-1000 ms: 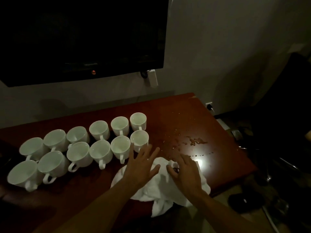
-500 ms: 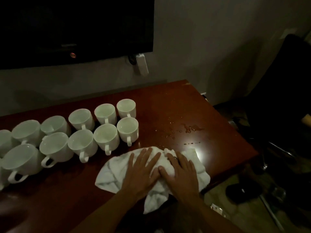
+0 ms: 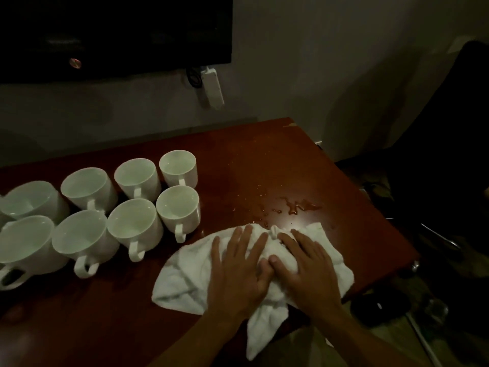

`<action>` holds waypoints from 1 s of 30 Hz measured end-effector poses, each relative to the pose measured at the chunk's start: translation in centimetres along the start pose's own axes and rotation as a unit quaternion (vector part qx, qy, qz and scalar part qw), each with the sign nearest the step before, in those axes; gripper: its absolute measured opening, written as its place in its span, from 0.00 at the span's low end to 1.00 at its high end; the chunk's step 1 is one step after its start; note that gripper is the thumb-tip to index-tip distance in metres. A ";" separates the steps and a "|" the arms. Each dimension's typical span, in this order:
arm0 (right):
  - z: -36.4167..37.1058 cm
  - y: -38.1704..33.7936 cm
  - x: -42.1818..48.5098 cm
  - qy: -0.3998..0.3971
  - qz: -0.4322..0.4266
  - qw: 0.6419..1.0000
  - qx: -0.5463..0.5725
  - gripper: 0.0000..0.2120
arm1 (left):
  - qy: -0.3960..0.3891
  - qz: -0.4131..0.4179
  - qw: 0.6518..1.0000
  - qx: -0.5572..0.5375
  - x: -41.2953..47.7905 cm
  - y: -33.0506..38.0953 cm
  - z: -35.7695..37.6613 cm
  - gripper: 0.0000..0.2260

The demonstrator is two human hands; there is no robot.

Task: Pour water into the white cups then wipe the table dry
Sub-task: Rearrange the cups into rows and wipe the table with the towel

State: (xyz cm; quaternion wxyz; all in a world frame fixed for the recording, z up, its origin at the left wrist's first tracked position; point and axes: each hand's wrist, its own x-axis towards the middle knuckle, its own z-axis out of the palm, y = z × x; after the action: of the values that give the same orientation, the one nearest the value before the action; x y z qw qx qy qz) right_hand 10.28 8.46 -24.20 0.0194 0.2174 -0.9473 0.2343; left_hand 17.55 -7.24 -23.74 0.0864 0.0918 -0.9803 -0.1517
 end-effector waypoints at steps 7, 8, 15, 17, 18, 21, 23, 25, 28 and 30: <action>-0.7 1.8 4.7 -0.019 -0.010 1.000 -0.008 0.33 | 0.010 -0.011 1.000 0.000 4.6 0.7 0.9 0.25; -0.6 2.0 5.4 -0.021 -0.015 1.000 -0.009 0.33 | 0.012 -0.015 1.000 -0.001 5.2 0.8 1.1 0.25; -0.6 3.0 10.6 -0.038 -0.033 0.999 -0.004 0.32 | 0.033 -0.042 0.999 -0.004 9.9 0.7 1.9 0.25; -0.6 3.2 12.2 -0.043 -0.039 0.998 0.002 0.33 | 0.039 -0.049 0.998 -0.006 11.3 0.5 2.2 0.24; -0.6 3.3 13.0 -0.044 -0.043 0.998 0.003 0.33 | 0.041 -0.053 0.998 -0.007 11.9 0.4 2.4 0.24; -0.5 3.8 15.2 -0.049 -0.061 0.997 0.000 0.34 | 0.049 -0.066 0.997 -0.010 13.8 0.1 2.7 0.24; -0.4 3.9 16.7 -0.053 -0.074 0.996 0.003 0.35 | 0.065 -0.076 0.995 -0.014 15.0 0.0 2.8 0.24; -0.2 4.0 18.3 -0.059 -0.083 0.995 0.002 0.35 | 0.077 -0.083 0.993 -0.014 16.3 -0.2 3.0 0.23; 0.3 4.1 19.9 -0.058 -0.095 0.994 0.004 0.36 | 0.085 -0.089 0.992 -0.001 17.6 -1.0 3.4 0.23; 0.5 4.1 20.9 -0.061 -0.102 0.993 0.004 0.36 | 0.080 -0.086 0.993 0.003 18.4 -1.4 3.6 0.23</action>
State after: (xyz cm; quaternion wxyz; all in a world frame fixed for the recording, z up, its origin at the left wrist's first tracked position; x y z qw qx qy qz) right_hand -10.34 3.05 -23.57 -0.0156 0.3267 -0.9186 0.2216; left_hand -0.72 -11.37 -24.95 0.1507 0.1878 -0.9592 -0.1478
